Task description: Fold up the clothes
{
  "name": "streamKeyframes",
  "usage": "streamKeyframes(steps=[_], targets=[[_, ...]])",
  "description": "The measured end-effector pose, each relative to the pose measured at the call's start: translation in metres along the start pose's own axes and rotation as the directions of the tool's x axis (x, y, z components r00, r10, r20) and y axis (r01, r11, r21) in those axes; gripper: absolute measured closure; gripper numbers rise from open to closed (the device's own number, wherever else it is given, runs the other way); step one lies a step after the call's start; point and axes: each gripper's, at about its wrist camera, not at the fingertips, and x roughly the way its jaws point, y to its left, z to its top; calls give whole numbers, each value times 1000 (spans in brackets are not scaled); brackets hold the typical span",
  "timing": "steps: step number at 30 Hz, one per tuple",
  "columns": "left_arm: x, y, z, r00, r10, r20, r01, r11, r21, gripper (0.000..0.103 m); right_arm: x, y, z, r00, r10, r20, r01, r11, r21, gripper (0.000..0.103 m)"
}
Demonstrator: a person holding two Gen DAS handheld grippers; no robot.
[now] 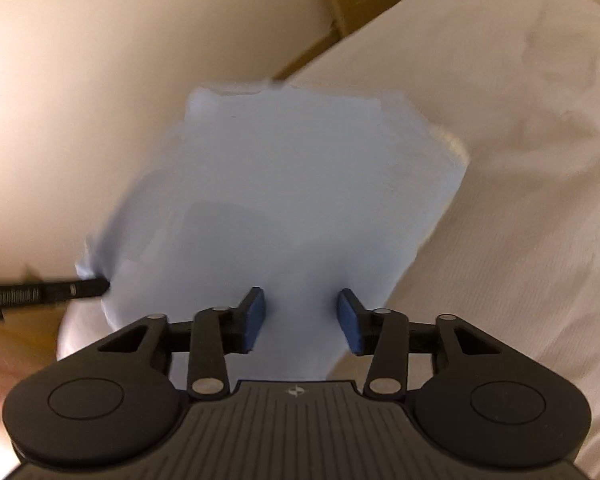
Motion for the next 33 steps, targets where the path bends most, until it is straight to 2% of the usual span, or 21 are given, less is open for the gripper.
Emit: streamKeyframes(steps=[2, 5, 6, 8, 9, 10, 11, 13, 17, 19, 22, 28, 33], targets=[[-21, -11, -3, 998, 54, 23, -55, 998, 20, 90, -17, 9, 1, 1000, -3, 13, 4, 1000, -31, 57], [-56, -30, -14, 993, 120, 21, -120, 993, 7, 79, -51, 12, -4, 997, 34, 68, -32, 999, -36, 55], [-68, -36, -19, 990, 139, 21, -139, 990, 1, 71, -61, 13, -7, 996, 36, 80, -33, 999, -40, 53], [-92, -48, -29, 987, 157, 36, -157, 988, -11, 62, -85, 12, -18, 995, 34, 89, -31, 999, -35, 44], [-104, -55, -36, 986, 159, 46, -159, 987, -12, 56, -94, 10, -24, 996, 33, 85, -31, 999, -28, 33], [-116, -63, -43, 985, 163, 55, -163, 987, -8, 49, -103, 9, -30, 996, 32, 81, -31, 999, -20, 28], [-127, -71, -51, 984, 167, 63, -167, 986, -5, 46, -112, 6, -36, 996, 37, 84, -35, 999, -25, 27], [-144, -88, -67, 980, 181, 82, -182, 983, 2, 38, -132, 1, -49, 995, 45, 90, -43, 999, -33, 18], [-174, -114, -101, 973, 206, 106, -206, 978, -6, 33, -176, 0, -71, 993, 57, 105, -51, 997, -61, 8], [-190, -126, -122, 971, 213, 112, -212, 977, -19, 27, -203, 4, -79, 992, 56, 117, -48, 996, -70, 4], [-211, -144, -146, 963, 226, 146, -223, 974, -33, 16, -239, -2, -95, 990, 67, 126, -57, 995, -77, 2], [-251, -171, -186, 941, 261, 215, -253, 965, -63, 1, -283, -20, -115, 986, 83, 145, -68, 992, -106, 2], [-267, -184, -213, 929, 281, 241, -266, 960, -93, 1, -311, -21, -133, 983, 55, 175, -26, 986, -163, 0]])
